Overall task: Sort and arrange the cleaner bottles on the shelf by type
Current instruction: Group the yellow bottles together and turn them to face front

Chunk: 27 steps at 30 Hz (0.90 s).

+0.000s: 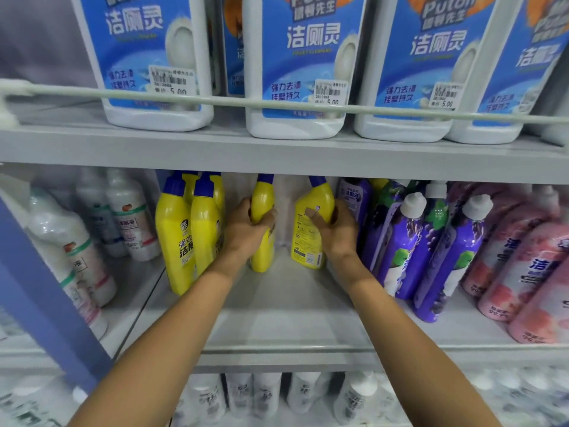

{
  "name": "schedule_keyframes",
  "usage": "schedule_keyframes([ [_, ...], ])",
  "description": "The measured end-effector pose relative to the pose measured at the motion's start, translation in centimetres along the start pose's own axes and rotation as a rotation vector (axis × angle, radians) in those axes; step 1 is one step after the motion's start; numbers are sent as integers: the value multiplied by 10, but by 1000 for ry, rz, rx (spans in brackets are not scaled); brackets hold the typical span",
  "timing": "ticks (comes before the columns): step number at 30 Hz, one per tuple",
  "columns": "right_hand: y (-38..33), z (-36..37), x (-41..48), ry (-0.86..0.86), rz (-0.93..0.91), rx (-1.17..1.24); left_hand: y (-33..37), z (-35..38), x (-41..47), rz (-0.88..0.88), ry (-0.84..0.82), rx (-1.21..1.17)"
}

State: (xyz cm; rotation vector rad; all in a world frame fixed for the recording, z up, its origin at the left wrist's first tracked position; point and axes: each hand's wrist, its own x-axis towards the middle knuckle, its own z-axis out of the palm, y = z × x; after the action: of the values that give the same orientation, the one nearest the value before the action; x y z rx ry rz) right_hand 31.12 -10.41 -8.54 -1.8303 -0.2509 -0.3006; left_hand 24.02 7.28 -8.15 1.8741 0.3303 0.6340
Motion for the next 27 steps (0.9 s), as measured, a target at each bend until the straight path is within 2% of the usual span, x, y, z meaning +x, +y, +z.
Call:
schedule_keyframes([
  [4, -3, -16, -40, -2, -5, 44, 3, -21, -40, 61, -75, -49],
  [7, -4, -23, -63, -39, 50, -2, -2, -35, -65, 48, -58, -64],
  [10, -4, -17, -83, -135, 103, 194, -9, -36, -90, -5, -52, -84],
  [13, -7, -5, -99, -148, 118, 330, -17, -33, -104, 23, -30, -60],
  [23, -24, 3, -117, -441, -16, 221, -26, -89, -123, 83, -22, -33],
  [27, -33, 22, -124, -424, -60, 244, -30, -111, -135, 73, 18, -27],
])
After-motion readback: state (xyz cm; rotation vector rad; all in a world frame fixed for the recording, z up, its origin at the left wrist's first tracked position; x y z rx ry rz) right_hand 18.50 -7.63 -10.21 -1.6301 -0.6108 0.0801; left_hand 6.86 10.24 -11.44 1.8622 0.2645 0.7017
